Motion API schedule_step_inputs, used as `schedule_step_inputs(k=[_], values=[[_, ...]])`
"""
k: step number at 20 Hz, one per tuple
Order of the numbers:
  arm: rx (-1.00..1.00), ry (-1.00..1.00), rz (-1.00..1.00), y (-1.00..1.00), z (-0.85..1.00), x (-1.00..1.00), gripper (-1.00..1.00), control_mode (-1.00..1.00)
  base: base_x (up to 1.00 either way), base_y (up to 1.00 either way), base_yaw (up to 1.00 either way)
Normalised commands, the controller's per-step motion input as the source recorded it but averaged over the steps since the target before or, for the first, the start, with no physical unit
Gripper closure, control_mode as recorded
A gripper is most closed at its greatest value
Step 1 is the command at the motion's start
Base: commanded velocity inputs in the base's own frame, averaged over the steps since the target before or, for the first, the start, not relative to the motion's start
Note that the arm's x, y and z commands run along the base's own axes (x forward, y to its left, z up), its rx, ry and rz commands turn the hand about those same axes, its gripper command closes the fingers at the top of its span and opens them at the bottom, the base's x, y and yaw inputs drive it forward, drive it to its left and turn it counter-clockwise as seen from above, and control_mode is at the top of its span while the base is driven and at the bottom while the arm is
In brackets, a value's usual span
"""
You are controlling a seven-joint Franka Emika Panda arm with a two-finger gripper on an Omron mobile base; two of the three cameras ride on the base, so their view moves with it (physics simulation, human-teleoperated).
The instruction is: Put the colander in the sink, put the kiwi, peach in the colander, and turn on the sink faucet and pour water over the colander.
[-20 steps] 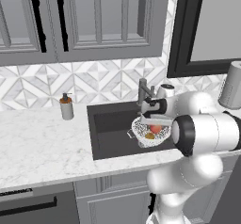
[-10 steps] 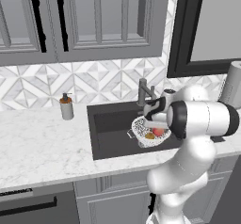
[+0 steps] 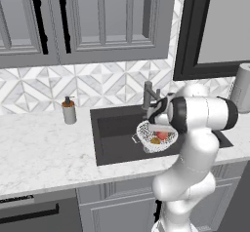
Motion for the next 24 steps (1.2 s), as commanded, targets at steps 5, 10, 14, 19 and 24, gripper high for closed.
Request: schedule_step_inputs(k=[5,10,14,19,24], values=[[0.00,0.00,0.00,-0.09,-0.28,0.18,1.00,-1.00,0.00,0.00,0.00],[0.00,0.00,0.00,-0.07,-0.32,0.16,1.00,-1.00,0.00,0.00,0.00],[0.00,0.00,0.00,-0.02,-0.23,0.11,1.00,-1.00,0.00,0.00,0.00],[0.00,0.00,0.00,0.00,-0.18,0.08,1.00,-1.00,0.00,0.00,0.00],[0.00,0.00,0.00,0.00,-0.15,0.11,1.00,-1.00,0.00,0.00,0.00]])
